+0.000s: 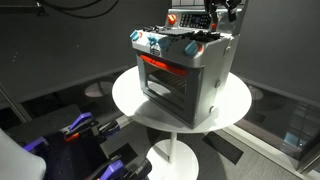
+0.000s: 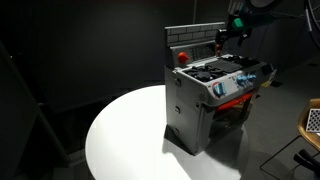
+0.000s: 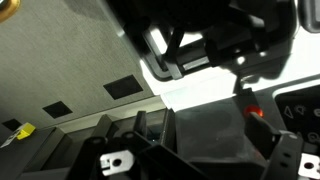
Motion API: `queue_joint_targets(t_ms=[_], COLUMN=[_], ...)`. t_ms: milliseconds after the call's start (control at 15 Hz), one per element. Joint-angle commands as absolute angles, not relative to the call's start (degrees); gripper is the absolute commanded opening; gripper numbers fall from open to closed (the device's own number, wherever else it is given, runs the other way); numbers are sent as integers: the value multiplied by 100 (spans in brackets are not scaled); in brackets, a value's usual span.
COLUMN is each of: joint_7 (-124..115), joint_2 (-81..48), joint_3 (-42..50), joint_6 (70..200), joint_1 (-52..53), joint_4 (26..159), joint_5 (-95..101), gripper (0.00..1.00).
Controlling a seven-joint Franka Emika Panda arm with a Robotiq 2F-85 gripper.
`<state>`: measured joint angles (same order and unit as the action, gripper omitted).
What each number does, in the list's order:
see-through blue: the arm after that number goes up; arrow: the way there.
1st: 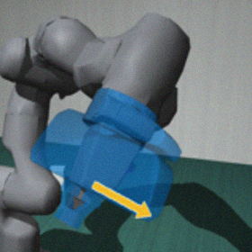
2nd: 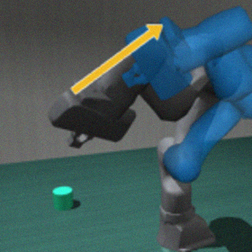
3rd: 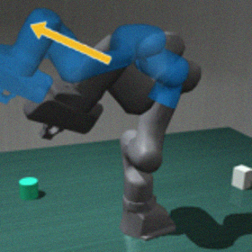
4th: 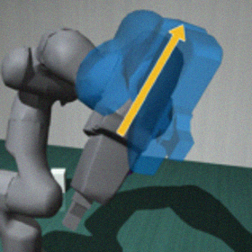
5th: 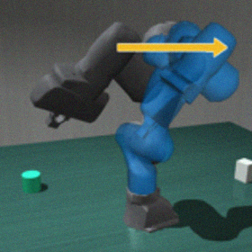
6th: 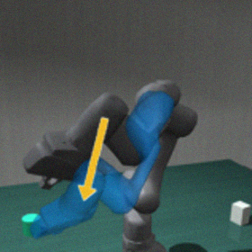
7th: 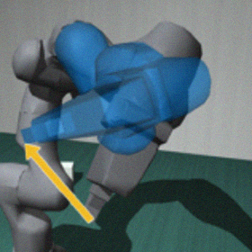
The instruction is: Press the top orange button on the microwave oven controlling panel of the stove
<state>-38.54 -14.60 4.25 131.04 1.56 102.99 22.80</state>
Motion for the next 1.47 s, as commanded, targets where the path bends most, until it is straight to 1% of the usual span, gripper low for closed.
queue_joint_targets(t_ms=[0, 933, 1400], joint_7=[-3747, -3926, -3861], joint_2=[-1397, -1462, -1366], joint_3=[449, 522, 496], joint_6=[12889, 13060, 12926], joint_1=[237, 341, 342], joint_4=[10227, 10053, 10154], joint_5=[2065, 2254, 2180], gripper=[100, 100, 100])
